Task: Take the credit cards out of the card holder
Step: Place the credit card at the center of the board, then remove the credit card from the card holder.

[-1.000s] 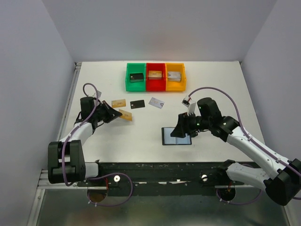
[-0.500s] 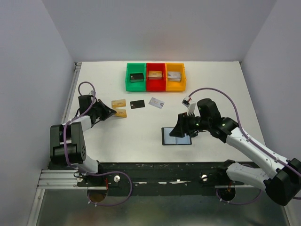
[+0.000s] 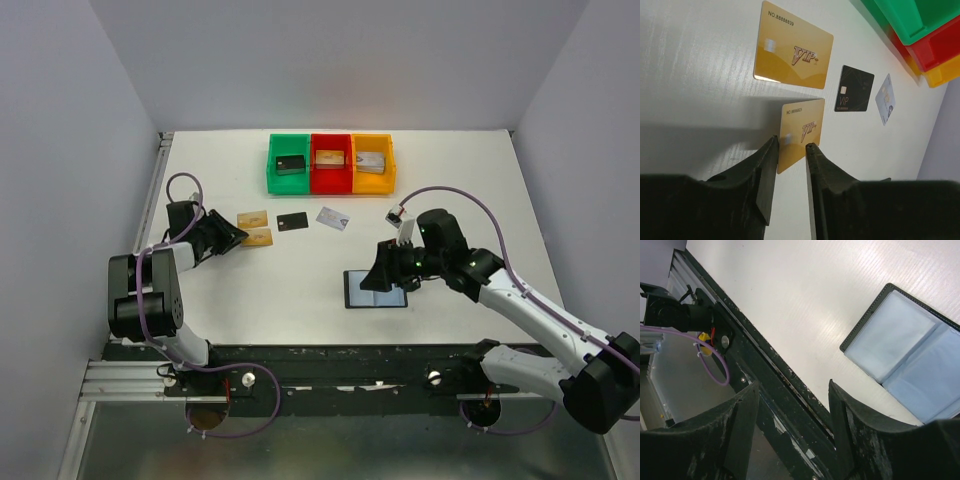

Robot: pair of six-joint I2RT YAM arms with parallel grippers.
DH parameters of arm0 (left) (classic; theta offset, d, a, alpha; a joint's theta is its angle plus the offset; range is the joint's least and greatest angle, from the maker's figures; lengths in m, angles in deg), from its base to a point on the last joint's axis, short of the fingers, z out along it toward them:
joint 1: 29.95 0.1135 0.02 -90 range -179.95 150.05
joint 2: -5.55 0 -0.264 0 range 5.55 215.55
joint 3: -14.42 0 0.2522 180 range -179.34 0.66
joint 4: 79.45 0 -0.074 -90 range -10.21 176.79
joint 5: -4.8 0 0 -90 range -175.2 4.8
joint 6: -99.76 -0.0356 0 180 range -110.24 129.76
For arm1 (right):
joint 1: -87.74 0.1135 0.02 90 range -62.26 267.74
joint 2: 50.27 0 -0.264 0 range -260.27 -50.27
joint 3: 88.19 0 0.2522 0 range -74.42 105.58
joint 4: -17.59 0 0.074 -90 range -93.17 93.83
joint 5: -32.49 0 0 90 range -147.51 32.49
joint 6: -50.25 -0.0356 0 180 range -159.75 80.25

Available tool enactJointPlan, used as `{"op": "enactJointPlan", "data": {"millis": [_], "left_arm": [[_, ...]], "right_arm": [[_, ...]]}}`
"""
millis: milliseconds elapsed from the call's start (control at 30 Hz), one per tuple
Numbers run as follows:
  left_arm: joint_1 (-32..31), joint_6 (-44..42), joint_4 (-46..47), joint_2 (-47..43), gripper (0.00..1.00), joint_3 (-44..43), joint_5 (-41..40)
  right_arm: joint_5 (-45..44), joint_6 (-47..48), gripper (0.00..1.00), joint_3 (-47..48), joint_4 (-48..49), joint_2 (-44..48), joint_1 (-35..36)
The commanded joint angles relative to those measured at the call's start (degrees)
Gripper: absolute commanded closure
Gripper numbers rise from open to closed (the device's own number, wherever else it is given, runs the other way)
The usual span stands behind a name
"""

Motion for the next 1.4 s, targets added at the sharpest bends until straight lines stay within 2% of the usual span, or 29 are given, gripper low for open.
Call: {"op": "enactJointPlan", "data": {"millis": [0,200,367,500,633,767,867,1033,1233,1367], "left_arm": [[0.5,-1.0,-1.6,0.9,0.59,-2.1,0.4],[0.6,-2.6,-6.2,-0.9,0.54,-3.1,-2.4],[0.6,-5.6,-16.1,-2.4,0.47,-5.2,-11.7],[0.8,-5.8,-22.9,-6.6,0.41,-6.7,-21.8],[-0.4,-4.0,-25.0,-14.4,0.39,-5.8,-29.3],[-9.2,-3.0,-25.1,-21.4,0.39,-5.0,-34.6],[-19.6,-1.8,-25.0,-24.0,0.39,-5.4,-36.2],[-32.0,0.9,-20.0,-25.0,0.40,-3.9,-33.9],[-43.4,0.8,-14.4,-18.0,0.42,-6.3,-31.4],[-48.7,0.0,-12.9,-12.4,0.44,-8.7,-27.3]], "right_arm": [[-0.6,0.4,0.35,0.4,0.1,-0.4,0.0],[-1.3,0.4,0.35,0.4,-0.6,-0.5,0.0],[-3.8,1.0,0.34,0.5,-2.3,-1.3,0.0],[-11.7,0.0,0.32,0.7,-6.1,-1.4,0.0],[-23.6,-2.6,0.28,-0.6,-7.2,0.0,-0.2],[-34.6,-5.8,0.27,-2.1,-8.7,-2.3,-2.8],[-34.6,-7.2,0.27,-4.1,-8.8,-3.5,-8.0],[-37.9,-7.9,0.27,-6.4,-9.2,-3.4,-10.5],[-37.8,-8.3,0.26,-7.0,-8.4,-8.2,-11.6],[-36.1,-8.1,0.32,-5.8,-7.8,-12.1,-11.9]]}}
